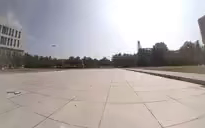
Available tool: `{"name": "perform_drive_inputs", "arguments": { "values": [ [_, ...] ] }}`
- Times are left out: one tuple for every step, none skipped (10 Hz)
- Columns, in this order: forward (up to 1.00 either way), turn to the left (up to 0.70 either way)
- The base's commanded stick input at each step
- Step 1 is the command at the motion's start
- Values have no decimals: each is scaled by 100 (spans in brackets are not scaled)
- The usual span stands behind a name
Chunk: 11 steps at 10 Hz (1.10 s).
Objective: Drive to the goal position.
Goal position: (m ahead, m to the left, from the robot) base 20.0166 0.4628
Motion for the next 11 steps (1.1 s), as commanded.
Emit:
{"name": "perform_drive_inputs", "arguments": {
  "values": [
    [70,0],
    [70,0],
    [70,0],
    [70,0],
    [70,0],
    [70,2],
    [70,15],
    [70,21],
    [70,27],
    [70,19],
    [70,3]
  ]
}}
